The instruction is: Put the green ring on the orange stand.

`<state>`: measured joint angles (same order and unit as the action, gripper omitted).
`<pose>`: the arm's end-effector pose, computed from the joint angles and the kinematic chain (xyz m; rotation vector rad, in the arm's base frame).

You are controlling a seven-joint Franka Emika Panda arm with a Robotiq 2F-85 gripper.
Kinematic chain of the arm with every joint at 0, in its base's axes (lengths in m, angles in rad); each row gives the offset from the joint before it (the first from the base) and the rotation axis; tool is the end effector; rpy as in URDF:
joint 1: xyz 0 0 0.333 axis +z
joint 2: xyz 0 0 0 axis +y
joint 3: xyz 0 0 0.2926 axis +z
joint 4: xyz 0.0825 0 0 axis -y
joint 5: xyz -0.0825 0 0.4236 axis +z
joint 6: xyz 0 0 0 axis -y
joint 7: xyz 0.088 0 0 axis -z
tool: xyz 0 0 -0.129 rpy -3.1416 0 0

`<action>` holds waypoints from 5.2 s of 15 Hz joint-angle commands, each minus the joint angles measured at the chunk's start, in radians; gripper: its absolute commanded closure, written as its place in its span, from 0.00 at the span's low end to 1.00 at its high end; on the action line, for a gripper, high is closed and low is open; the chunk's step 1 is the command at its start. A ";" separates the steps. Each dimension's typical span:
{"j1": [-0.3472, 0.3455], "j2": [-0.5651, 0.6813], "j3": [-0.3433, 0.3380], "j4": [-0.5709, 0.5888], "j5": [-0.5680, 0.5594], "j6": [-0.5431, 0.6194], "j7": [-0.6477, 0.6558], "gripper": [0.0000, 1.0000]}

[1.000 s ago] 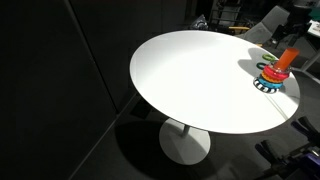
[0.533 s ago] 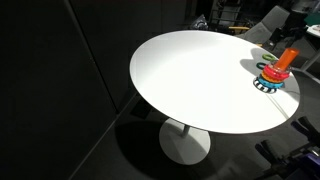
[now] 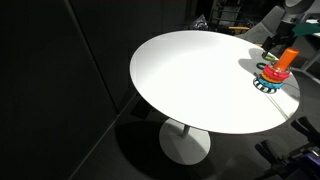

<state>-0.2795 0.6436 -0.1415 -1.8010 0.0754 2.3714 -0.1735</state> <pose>0.5998 -0.2666 0.1144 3.0951 -0.4334 -0.1138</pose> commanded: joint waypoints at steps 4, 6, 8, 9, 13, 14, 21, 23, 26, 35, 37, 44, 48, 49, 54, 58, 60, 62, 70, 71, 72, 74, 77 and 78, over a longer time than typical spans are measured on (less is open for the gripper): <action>-0.024 0.100 0.016 0.085 0.006 0.032 0.004 0.00; -0.030 0.117 0.020 0.093 0.008 0.048 -0.001 0.00; -0.037 0.129 0.024 0.094 0.010 0.069 -0.006 0.00; -0.040 0.133 0.027 0.093 0.011 0.081 -0.008 0.00; -0.051 0.144 0.039 0.087 0.014 0.117 -0.014 0.00; -0.055 0.145 0.043 0.085 0.015 0.125 -0.017 0.00; -0.080 0.153 0.072 0.077 0.022 0.154 -0.035 0.00; -0.089 0.154 0.082 0.076 0.026 0.154 -0.042 0.00; -0.099 0.158 0.090 0.077 0.028 0.149 -0.047 0.00; -0.116 0.163 0.104 0.071 0.040 0.144 -0.063 0.00; -0.115 0.164 0.105 0.069 0.039 0.145 -0.064 0.00; -0.109 0.147 0.100 0.066 0.038 0.142 -0.053 0.55; -0.109 0.099 0.105 0.047 0.042 0.124 -0.055 0.55; -0.106 0.083 0.104 0.039 0.041 0.124 -0.055 0.55; -0.080 -0.036 0.091 -0.018 0.020 0.080 -0.057 0.55; -0.066 -0.153 0.089 -0.090 0.016 0.019 -0.096 0.55; -0.058 -0.209 0.085 -0.131 0.013 -0.006 -0.121 0.55; -0.049 -0.264 0.080 -0.178 0.006 -0.034 -0.150 0.55; -0.017 -0.453 0.060 -0.351 0.009 -0.083 -0.264 0.55; -0.011 -0.475 0.057 -0.375 0.009 -0.079 -0.274 0.55; -0.006 -0.494 0.055 -0.396 0.009 -0.071 -0.281 0.55; 0.007 -0.532 0.051 -0.434 0.013 -0.067 -0.294 0.55; 0.030 -0.583 0.045 -0.481 0.015 -0.066 -0.302 0.55; 0.038 -0.597 0.043 -0.495 0.017 -0.060 -0.302 0.55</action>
<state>-0.2682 0.1180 -0.0810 -2.2334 0.0898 2.2996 -0.4485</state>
